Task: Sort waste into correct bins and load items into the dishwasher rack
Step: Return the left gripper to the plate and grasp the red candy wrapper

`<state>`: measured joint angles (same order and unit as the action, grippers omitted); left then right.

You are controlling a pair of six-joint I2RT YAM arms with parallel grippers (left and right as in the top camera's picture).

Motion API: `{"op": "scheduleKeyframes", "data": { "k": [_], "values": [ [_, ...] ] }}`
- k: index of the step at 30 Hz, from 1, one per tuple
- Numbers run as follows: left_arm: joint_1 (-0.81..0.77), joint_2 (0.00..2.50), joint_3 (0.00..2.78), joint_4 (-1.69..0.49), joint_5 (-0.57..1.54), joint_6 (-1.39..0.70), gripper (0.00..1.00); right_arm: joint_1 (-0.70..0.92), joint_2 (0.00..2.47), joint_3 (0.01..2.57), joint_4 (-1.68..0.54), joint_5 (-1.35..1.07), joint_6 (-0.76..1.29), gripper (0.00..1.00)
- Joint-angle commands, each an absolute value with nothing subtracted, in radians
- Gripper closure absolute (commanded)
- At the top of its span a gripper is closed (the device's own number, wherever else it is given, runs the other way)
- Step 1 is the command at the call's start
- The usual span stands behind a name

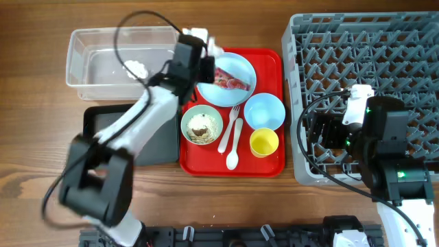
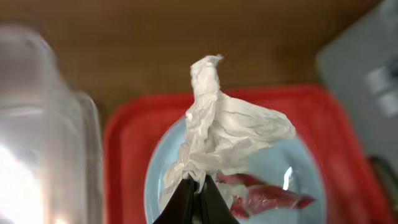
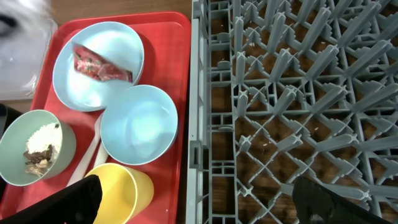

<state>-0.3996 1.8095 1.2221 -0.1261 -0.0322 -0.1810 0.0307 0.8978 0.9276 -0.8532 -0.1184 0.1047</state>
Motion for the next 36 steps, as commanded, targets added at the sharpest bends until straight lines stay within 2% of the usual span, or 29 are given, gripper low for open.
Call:
{"op": "scheduleKeyframes", "data": {
  "k": [1, 5, 6, 7, 8, 10, 13, 16, 19, 21, 28, 33, 36],
  "values": [
    [-0.318, 1.657, 1.225, -0.127, -0.111, -0.179, 0.95, 0.028, 0.898, 0.950, -0.854, -0.112, 0.115, 0.00],
    [-0.143, 1.685, 1.224, -0.203, -0.115, -0.194, 0.95, 0.028, 0.898, 0.950, -0.854, -0.112, 0.115, 0.00],
    [-0.121, 1.695, 1.224, -0.219, -0.114, -0.194, 0.89, 0.028, 0.898, 0.950, -0.853, -0.112, 0.115, 0.00],
    [-0.096, 1.708, 1.224, -0.239, -0.114, -0.194, 0.76, 0.028, 0.898, 0.950, -0.853, -0.112, 0.115, 0.00],
    [-0.084, 1.711, 1.224, -0.247, -0.113, -0.194, 0.58, 0.028, 0.898, 0.950, -0.853, -0.112, 0.115, 0.00],
    [-0.083, 1.707, 1.224, -0.248, -0.106, -0.195, 0.51, 0.028, 0.898, 0.950, -0.853, -0.112, 0.115, 0.00],
    [-0.141, 1.681, 1.224, -0.248, -0.001, -0.228, 0.50, 0.028, 0.898, 0.950, -0.852, -0.112, 0.115, 0.00],
    [-0.231, 1.682, 1.224, -0.248, 0.003, -0.273, 0.48, 0.028, 0.898, 0.950, -0.852, -0.112, 0.115, 0.00],
    [-0.346, 1.704, 1.224, -0.236, -0.006, -0.266, 0.31, 0.028, 0.898, 0.950, -0.852, -0.112, 0.115, 0.00],
    [-0.400, 1.746, 1.224, -0.215, -0.048, -0.265, 0.24, 0.028, 0.898, 0.950, -0.853, -0.112, 0.115, 0.00],
    [-0.442, 1.930, 1.224, -0.144, -0.035, -0.266, 0.16, 0.028, 0.898, 0.950, -0.854, -0.113, 0.115, 0.00],
    [-0.448, 2.006, 1.224, -0.120, 0.003, -0.265, 0.16, 0.028, 0.898, 0.950, -0.853, -0.113, 0.115, 0.00],
    [-0.453, 2.023, 1.224, -0.119, 0.004, -0.265, 0.20, 0.028, 0.898, 0.950, -0.853, -0.113, 0.115, 0.00]
  ]
}}
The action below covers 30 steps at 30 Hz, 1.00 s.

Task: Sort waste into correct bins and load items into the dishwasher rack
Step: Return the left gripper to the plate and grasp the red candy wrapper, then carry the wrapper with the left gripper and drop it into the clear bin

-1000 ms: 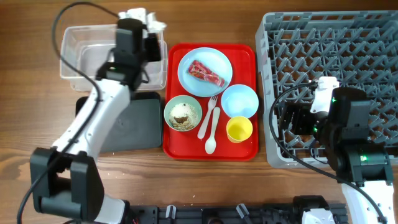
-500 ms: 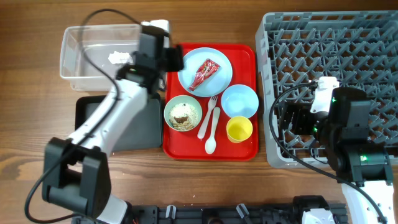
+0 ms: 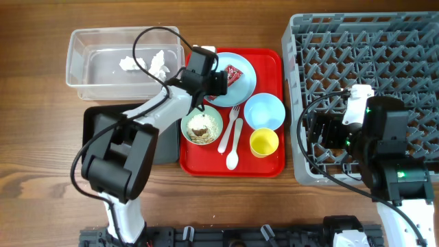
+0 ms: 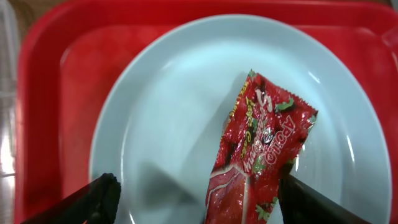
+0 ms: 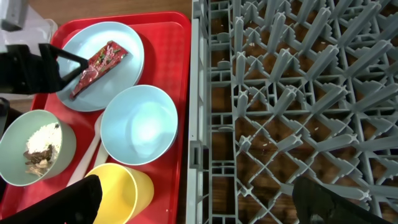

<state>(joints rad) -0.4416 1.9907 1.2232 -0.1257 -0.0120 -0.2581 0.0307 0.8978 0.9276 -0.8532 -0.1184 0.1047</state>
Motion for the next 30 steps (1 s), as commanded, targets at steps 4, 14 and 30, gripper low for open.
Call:
{"op": "scheduleKeyframes", "data": {
  "k": [4, 14, 30],
  "values": [
    [-0.469, 2.043, 1.224, -0.115, 0.003, -0.265, 0.22, 0.028, 0.898, 0.950, -0.853, -0.112, 0.115, 0.00],
    [-0.499, 2.059, 1.224, -0.097, -0.013, -0.216, 0.34, 0.028, 0.898, 0.950, -0.854, -0.113, 0.115, 0.00],
    [-0.499, 2.068, 1.224, -0.115, -0.028, -0.216, 0.96, 0.028, 0.898, 0.950, -0.854, -0.113, 0.115, 0.00]
  ]
}}
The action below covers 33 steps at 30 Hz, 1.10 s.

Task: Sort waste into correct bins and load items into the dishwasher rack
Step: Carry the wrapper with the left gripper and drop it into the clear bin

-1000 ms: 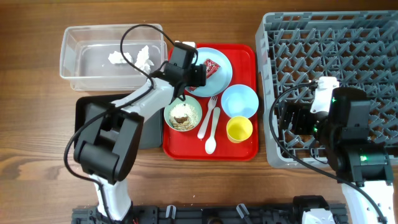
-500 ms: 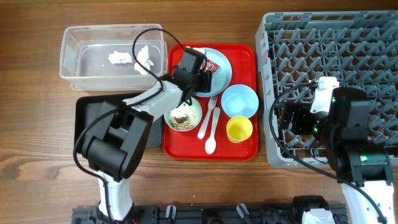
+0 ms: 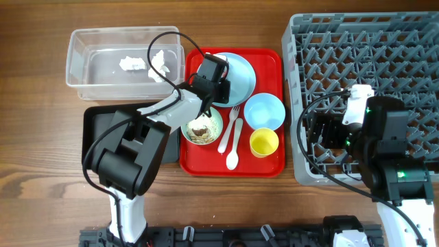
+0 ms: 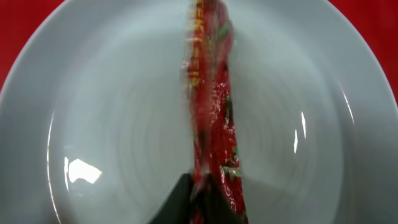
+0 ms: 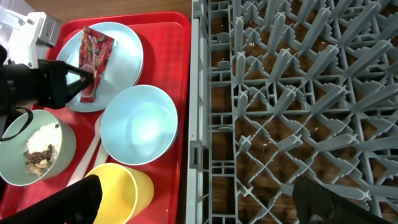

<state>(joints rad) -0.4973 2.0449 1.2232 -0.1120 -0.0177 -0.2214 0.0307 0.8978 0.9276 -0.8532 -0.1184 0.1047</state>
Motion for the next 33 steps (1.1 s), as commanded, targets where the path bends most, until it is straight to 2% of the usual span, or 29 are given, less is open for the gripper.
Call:
{"op": "scheduleKeyframes", "data": {
  "k": [1, 11, 16, 23, 24, 26, 28, 29, 30, 33],
  "values": [
    [-0.499, 2.062, 1.225, -0.114, -0.028, -0.216, 0.96, 0.028, 0.898, 0.950, -0.854, -0.113, 0.115, 0.00],
    [-0.446, 1.801, 1.238, -0.133, -0.133, -0.217, 0.96, 0.028, 0.898, 0.950, -0.854, -0.112, 0.115, 0.00],
    [-0.319, 1.697, 1.238, -0.210, -0.133, -0.245, 0.96, 0.028, 0.898, 0.950, -0.854, -0.112, 0.115, 0.00],
    [-0.111, 1.737, 1.237, -0.297, -0.129, -0.349, 0.96, 0.028, 0.898, 0.950, -0.853, -0.113, 0.115, 0.00],
    [-0.099, 1.750, 1.237, -0.299, -0.129, -0.349, 0.92, 0.028, 0.898, 0.950, -0.854, -0.113, 0.115, 0.00],
    [-0.090, 1.763, 1.237, -0.301, -0.129, -0.349, 0.76, 0.028, 0.898, 0.950, -0.854, -0.113, 0.115, 0.00],
    [-0.084, 1.763, 1.237, -0.300, -0.129, -0.348, 0.66, 0.028, 0.898, 0.950, -0.854, -0.112, 0.115, 0.00],
    [-0.085, 1.755, 1.238, -0.296, -0.129, -0.348, 0.55, 0.028, 0.898, 0.950, -0.853, -0.112, 0.115, 0.00],
    [-0.086, 1.745, 1.238, -0.292, -0.129, -0.348, 0.52, 0.028, 0.898, 0.950, -0.853, -0.112, 0.115, 0.00],
    [-0.094, 1.691, 1.238, -0.287, -0.128, -0.345, 0.52, 0.028, 0.898, 0.950, -0.853, -0.112, 0.115, 0.00]
  ]
}}
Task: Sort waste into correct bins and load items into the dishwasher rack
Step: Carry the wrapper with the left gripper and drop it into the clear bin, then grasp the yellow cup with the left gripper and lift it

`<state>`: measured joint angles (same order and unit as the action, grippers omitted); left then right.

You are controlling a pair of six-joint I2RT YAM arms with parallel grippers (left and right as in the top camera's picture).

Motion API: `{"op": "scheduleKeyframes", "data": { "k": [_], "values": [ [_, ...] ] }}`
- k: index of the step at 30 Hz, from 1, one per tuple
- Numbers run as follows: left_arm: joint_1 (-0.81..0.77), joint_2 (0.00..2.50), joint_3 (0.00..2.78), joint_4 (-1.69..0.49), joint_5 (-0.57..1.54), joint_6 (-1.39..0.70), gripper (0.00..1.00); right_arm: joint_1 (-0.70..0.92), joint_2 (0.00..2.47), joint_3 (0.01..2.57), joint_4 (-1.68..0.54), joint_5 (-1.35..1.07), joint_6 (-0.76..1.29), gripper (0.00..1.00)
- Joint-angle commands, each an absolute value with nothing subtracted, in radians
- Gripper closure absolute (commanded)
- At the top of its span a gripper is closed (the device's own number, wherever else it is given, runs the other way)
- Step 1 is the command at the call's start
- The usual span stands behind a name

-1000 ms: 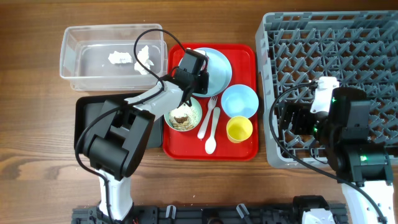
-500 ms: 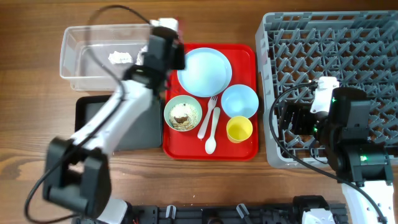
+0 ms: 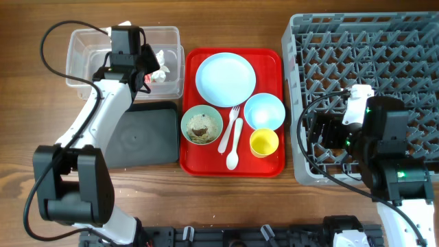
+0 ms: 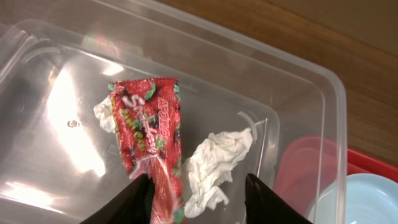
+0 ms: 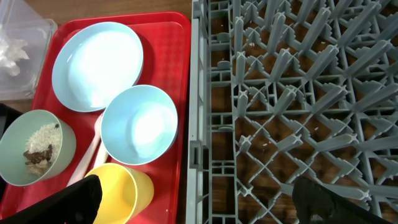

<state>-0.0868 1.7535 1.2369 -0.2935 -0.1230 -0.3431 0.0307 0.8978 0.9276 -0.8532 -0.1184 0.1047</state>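
My left gripper (image 4: 198, 182) stands open over the right end of the clear plastic bin (image 3: 86, 62). A red snack wrapper (image 4: 147, 134) is inside the bin, just by the left finger, beside a crumpled white tissue (image 4: 214, 163). On the red tray (image 3: 271, 60) are a bare light blue plate (image 3: 225, 79), a blue bowl (image 3: 264, 110), a yellow cup (image 3: 263, 142), a green bowl with food scraps (image 3: 201, 125), and a white fork and spoon (image 3: 232, 137). My right gripper (image 5: 196, 205) is open and holds nothing, over the left edge of the grey dishwasher rack (image 3: 370, 62).
A black bin (image 3: 140, 137) lies on the wooden table in front of the clear bin, left of the tray. A second bit of tissue (image 4: 102, 113) lies in the clear bin. The left arm reaches across the black bin. The rack's tines stand upright.
My left gripper was shut on the red wrapper over the blue plate. Now it is open over the clear bin, with the wrapper inside the bin. The plate is bare. The right arm has not moved.
My left gripper held a white tissue above the plate. Then the tissue lay in the clear bin and the gripper was open over the red wrapper on the plate. Then it was shut on the wrapper, which is now in the bin too.
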Motion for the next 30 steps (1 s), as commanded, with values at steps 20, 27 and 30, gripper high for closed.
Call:
{"op": "scheduleKeyframes", "data": {
  "k": [20, 27, 30],
  "values": [
    [-0.669, 1.659, 1.216, -0.661, 0.212, -0.356, 0.29, 0.028, 0.898, 0.950, -0.865, -0.112, 0.116, 0.00],
    [-0.783, 1.772, 1.216, -0.641, 0.212, -0.371, 0.32, 0.028, 0.898, 0.950, -0.874, -0.112, 0.115, 0.00],
    [-0.797, 1.813, 1.216, -0.640, 0.212, -0.402, 0.41, 0.028, 0.898, 0.950, -0.876, -0.112, 0.115, 0.00]
  ]
}}
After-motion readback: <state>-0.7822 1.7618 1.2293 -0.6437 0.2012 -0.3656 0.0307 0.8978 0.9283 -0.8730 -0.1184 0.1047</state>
